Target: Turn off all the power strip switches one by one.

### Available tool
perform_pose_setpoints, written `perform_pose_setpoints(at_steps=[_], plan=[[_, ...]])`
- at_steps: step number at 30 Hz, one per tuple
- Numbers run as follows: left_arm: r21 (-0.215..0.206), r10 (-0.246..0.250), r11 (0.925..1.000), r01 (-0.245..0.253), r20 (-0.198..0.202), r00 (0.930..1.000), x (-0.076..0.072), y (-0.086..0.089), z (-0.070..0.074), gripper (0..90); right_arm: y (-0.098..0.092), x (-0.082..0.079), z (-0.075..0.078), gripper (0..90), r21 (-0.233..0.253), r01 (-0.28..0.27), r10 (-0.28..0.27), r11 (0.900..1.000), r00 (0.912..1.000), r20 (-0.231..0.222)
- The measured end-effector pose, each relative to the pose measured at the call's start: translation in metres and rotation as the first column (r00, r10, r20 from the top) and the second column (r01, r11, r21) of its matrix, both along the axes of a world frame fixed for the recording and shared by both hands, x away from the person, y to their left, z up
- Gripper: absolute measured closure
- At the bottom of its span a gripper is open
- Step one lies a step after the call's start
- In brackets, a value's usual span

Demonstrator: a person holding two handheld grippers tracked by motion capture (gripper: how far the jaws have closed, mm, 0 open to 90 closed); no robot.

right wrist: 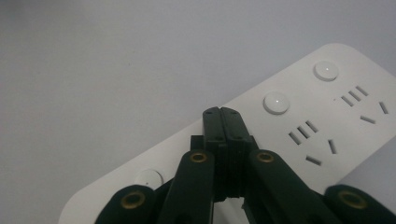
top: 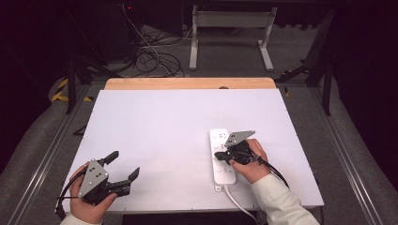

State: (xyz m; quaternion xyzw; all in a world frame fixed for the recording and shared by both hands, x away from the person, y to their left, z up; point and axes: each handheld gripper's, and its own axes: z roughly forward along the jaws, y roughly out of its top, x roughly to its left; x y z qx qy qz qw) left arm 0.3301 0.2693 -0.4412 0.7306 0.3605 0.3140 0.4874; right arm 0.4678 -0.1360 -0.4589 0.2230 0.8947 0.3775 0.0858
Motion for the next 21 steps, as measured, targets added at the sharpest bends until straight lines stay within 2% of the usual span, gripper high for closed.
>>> perform_pose_setpoints(at_steps=[21], plan=[[-0.001,-0.003,1.0000,0.003,-0.002,1.0000,0.0003,0.0001,0.0003,15.5,-0.0011,0.0005,-0.0018,90.0,0.021,0.007,-0.007,1.000,0.9999,-0.008]])
